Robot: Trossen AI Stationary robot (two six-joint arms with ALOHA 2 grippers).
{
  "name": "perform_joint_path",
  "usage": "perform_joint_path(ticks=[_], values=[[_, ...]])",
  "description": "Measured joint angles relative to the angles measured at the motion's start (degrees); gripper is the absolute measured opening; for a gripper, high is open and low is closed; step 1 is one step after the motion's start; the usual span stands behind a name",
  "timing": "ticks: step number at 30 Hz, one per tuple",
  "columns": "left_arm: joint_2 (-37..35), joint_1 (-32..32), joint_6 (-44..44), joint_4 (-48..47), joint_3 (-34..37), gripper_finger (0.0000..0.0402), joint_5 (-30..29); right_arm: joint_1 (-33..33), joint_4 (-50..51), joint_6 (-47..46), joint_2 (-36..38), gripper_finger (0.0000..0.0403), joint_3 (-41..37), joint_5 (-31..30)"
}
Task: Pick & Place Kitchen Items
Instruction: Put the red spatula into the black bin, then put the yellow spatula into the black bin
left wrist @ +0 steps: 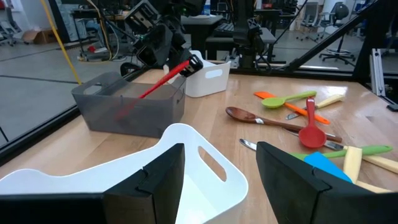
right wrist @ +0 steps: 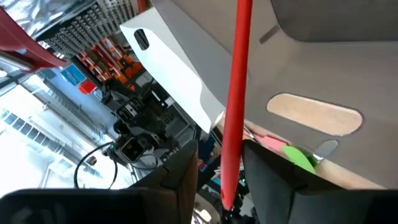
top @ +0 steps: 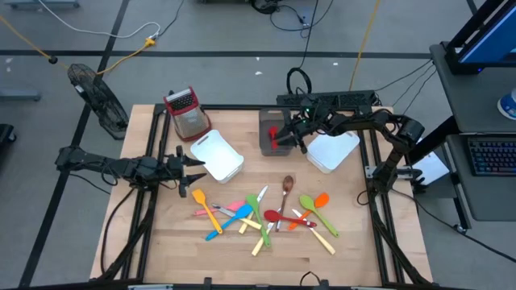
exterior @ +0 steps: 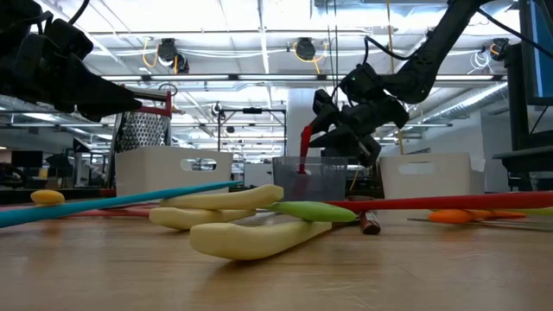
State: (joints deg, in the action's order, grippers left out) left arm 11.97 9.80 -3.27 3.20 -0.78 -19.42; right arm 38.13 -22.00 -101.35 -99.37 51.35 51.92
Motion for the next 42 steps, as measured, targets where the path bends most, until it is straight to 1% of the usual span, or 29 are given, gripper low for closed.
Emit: perform_joint_path(ticks=[4, 8, 13, 18, 21, 27, 33, 38, 42], values=[[0.02, -0.02, 0.0, 0.0, 0.0, 0.0205, 0.0, 0.45, 0.0, 0.12, 0.02, 0.0118, 0.0, 0.25], [0.0, -0.01, -0.06, 0.02, 0.0, 0.0205, 0.0, 1.45, -0.01, 1.32, 0.02, 0.0118, 0.0, -2.44], [0.02, -0.01, -0.41, 0.02, 0.0, 0.0205, -0.02, 1.62, -1.02, 1.85, 0.42, 0.0118, -0.04, -2.19], [0.02, 0.0, -0.5, 0.0, 0.0, 0.0205, -0.01, 1.55, -7.45, 2.31, 0.69, 0.0118, -0.07, -1.22], [0.01, 0.0, -0.52, 0.0, 0.0, 0.0205, 0.0, 0.92, -10.96, 3.22, 1.96, 0.0118, -0.03, -0.7], [0.0, -0.01, -0.48, -0.02, 0.0, 0.0205, -0.02, -1.69, -11.05, 5.69, 6.34, 0.0118, -0.09, -0.72], [0.02, -0.02, -0.46, -0.07, -0.02, 0.0205, -0.02, -5.37, -9.38, 7.96, 11.51, 0.0118, -0.07, -0.75], [0.0, 0.0, -0.44, -0.08, -0.02, 0.0205, -0.02, -9.0, -3.7, 10.26, 16.47, 0.0118, -0.07, -0.75], [0.0, -0.02, -0.42, -0.09, -0.02, 0.0205, -0.05, -12.07, 2.89, 14.39, 20.48, 0.0118, -0.07, -0.74]])
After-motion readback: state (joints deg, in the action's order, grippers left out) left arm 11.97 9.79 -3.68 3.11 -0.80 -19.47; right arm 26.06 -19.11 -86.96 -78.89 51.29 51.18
